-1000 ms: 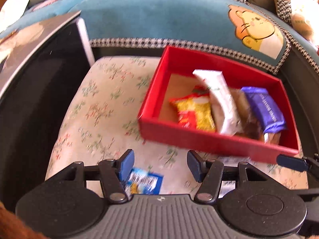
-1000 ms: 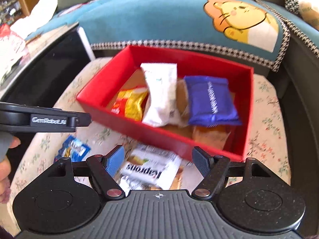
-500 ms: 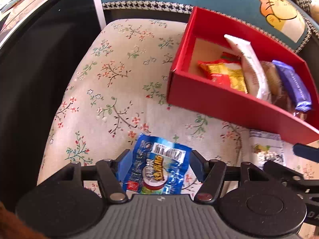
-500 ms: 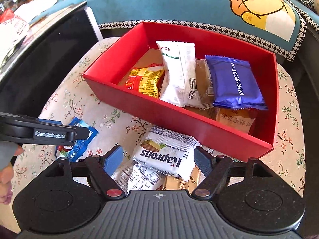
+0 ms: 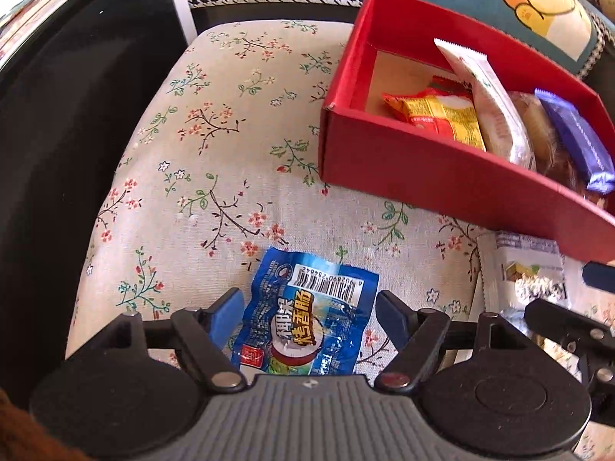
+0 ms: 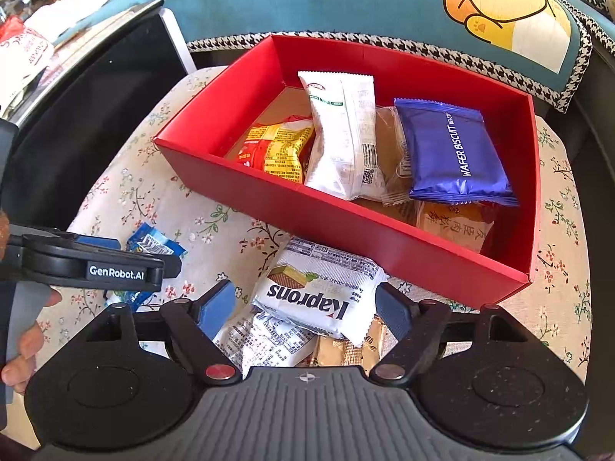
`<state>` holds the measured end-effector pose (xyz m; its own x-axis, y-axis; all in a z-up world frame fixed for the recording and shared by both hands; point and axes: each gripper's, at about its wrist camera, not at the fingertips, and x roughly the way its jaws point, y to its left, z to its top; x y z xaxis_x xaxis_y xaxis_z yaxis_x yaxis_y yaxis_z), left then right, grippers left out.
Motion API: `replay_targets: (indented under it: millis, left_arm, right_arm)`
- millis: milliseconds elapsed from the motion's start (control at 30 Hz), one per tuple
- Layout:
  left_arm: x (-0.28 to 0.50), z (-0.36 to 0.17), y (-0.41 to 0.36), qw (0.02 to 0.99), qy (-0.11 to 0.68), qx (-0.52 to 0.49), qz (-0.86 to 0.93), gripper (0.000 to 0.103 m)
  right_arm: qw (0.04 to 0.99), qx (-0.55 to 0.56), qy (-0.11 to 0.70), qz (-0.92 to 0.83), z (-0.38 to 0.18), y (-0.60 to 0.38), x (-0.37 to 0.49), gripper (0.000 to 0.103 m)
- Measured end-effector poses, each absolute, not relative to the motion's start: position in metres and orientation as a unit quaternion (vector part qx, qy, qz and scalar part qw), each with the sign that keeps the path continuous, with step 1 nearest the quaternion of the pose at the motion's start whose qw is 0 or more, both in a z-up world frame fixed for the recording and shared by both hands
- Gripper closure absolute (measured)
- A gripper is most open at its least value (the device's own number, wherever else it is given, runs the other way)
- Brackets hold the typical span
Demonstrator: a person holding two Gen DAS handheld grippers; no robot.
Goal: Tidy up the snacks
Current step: 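Grasp the blue sausage packet with the left tool while the right tool grasps the Kaprons wafer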
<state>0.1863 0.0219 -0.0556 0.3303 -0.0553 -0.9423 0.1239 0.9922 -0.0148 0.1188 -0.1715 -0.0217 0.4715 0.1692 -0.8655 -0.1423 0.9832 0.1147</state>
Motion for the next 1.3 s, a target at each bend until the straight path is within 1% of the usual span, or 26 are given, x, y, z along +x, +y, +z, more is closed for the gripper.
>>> replay_targets:
  millis: [167,333,667,800,1000,1233,1300]
  left_arm:
    - [0.184,-0.058,0.02,0.811,0.581,0.04,-0.06,0.0]
    - [0.188,-0.059,0.027,0.805,0.591,0.011,-0.059,0.0]
    - [0.182,-0.058,0.019,0.811,0.582,0.034,-0.059,0.0]
    - [0.174,-0.051,0.013,0.817,0.572,0.041,-0.064,0.0]
    - [0.162,-0.036,0.01,0.822,0.563,0.026,-0.083,0.0]
    - [0.156,-0.037,0.006,0.814,0.572,0.017,-0.101,0.0]
    - [0.156,-0.037,0.006,0.815,0.571,0.016,-0.102,0.0]
  right_arm:
    - [0.856,0.017,0.509,0.09,-0.023,-0.173,0.12,0.018]
    - [0.855,0.022,0.511,0.089,-0.025,-0.174,0.123,0.018]
    - [0.852,0.022,0.515,0.089,-0.028,-0.172,0.126,0.017]
    - [0.852,0.033,0.516,0.086,-0.028,-0.177,0.128,0.017]
    - [0.85,0.058,0.516,0.088,-0.029,-0.185,0.132,0.017]
    - [0.842,0.069,0.527,0.087,-0.039,-0.183,0.139,0.017]
    - [0.843,0.066,0.527,0.084,-0.041,-0.18,0.143,0.016]
